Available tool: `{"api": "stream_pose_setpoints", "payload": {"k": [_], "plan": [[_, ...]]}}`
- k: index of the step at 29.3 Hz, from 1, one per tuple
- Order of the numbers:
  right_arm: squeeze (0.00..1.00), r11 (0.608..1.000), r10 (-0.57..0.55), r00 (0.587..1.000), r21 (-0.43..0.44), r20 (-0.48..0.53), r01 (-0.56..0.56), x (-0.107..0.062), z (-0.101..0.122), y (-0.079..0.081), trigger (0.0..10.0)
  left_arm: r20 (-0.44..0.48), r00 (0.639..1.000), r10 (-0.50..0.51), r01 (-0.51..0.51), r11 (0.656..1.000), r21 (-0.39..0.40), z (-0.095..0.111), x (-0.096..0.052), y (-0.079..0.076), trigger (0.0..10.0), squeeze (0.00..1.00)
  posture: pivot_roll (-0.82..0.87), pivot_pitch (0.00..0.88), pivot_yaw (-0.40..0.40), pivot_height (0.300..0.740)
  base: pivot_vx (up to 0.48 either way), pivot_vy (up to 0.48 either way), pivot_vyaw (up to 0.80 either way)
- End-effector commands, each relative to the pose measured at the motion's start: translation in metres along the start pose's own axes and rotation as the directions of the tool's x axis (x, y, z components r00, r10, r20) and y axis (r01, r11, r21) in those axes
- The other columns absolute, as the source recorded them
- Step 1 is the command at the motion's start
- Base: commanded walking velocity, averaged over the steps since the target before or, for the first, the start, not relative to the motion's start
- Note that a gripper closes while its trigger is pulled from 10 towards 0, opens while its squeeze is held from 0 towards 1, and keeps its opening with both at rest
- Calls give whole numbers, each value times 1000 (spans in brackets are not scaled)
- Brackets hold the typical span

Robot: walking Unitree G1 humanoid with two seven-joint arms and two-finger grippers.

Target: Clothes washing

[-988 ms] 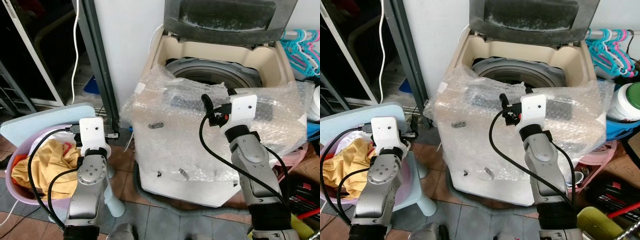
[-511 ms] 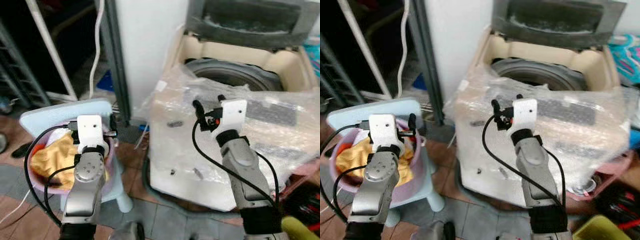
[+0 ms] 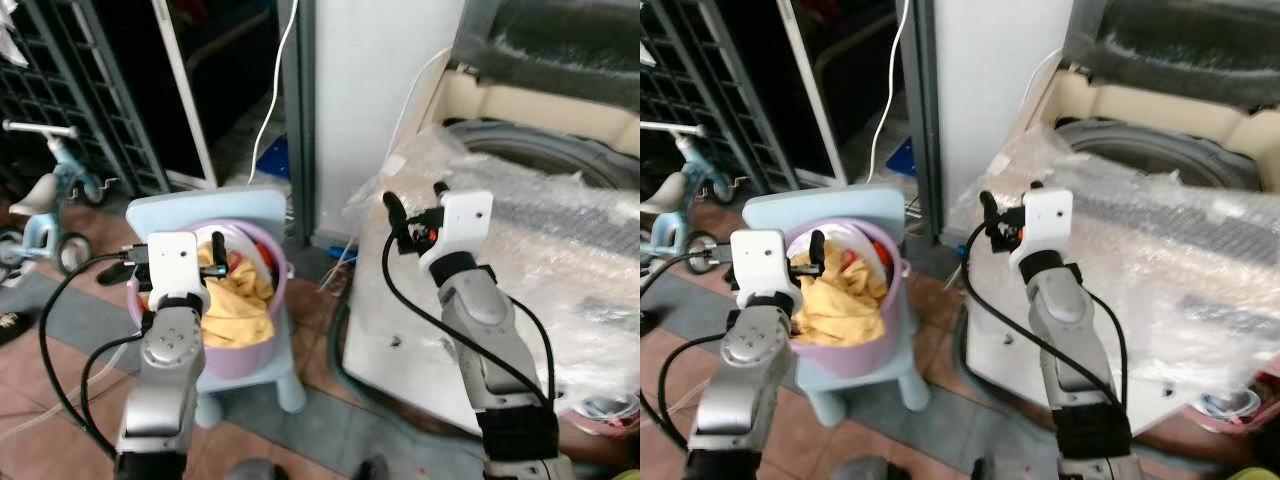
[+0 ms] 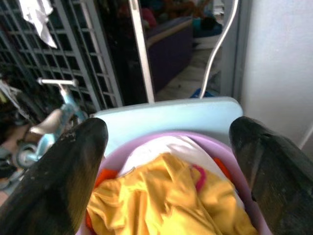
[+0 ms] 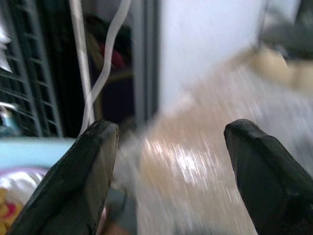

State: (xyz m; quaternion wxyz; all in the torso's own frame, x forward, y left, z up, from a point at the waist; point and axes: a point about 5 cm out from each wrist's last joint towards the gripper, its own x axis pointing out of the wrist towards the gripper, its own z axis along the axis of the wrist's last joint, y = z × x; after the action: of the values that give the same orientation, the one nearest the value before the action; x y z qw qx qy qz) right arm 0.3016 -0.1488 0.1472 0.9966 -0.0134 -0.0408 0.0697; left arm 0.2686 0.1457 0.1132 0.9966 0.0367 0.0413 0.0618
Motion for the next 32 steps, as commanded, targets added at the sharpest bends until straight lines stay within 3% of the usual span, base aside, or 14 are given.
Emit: {"api": "stream_pose_setpoints", "payload": {"k": [1, 7, 10, 13, 17, 22, 23, 25, 27, 32], "plan": [[0, 999, -1, 1000, 32, -14, 1, 2, 0, 2, 10000, 10, 1000, 17, -17, 1000, 24, 3, 1, 7, 10000, 0, -48, 0, 40, 740, 0, 480, 0], [0, 997, 23, 999, 71, 41, -26, 2, 11, 6, 10000, 11, 1000, 17, -17, 999, 32, 1, 0, 7, 10000, 0, -49, 0, 41, 740, 0, 429, 0], [0, 999, 48, 998, -3, 40, -47, 5, 12, 14, 10000, 35, 999, 16, -18, 998, 53, 3, -2, 7, 10000, 0, -47, 0, 39, 740, 0, 0, 0], [0, 988, 101, 993, 114, 67, -109, 4, 14, 22, 10000, 27, 1000, 9, -10, 1000, 27, 1, -2, 7, 10000, 0, -44, 0, 36, 740, 0, 0, 0], [0, 979, 151, 986, 127, 71, -159, 1, 15, 30, 10000, 9, 1000, 28, -28, 999, 16, -2, -2, 11, 10000, 0, -47, 0, 35, 740, 0, 0, 0], [0, 988, 151, 987, 23, 55, -153, 1, 7, 37, 10000, 8, 999, 33, -33, 999, 25, -4, 0, 13, 10000, 0, -47, 0, 34, 740, 0, 0, 0], [0, 983, 185, 983, 11, -2, -185, -1, -2, 38, 10000, 14, 999, 32, -32, 999, 29, -4, 1, 13, 10000, 0, -44, 0, 32, 740, 0, 0, 0], [0, 976, 215, 976, 24, -32, -214, -4, -7, 37, 10000, 17, 999, 31, -32, 999, 33, -5, 2, 14, 10000, 0, -46, 0, 26, 740, 0, 0, 0], [0, 987, 158, 985, 32, -67, -156, -13, -21, 19, 10000, 19, 999, 33, -34, 998, 45, -8, 1, 18, 10000, 0, -56, 0, 9, 740, 0, 0, 0], [0, 992, -14, 990, -123, -143, -4, -28, -49, -1, 10000, 49, 999, -1, -3, 997, 83, -8, -2, 26, 10000, 0, -36, 0, 30, 740, 0, 0, 0]]}}
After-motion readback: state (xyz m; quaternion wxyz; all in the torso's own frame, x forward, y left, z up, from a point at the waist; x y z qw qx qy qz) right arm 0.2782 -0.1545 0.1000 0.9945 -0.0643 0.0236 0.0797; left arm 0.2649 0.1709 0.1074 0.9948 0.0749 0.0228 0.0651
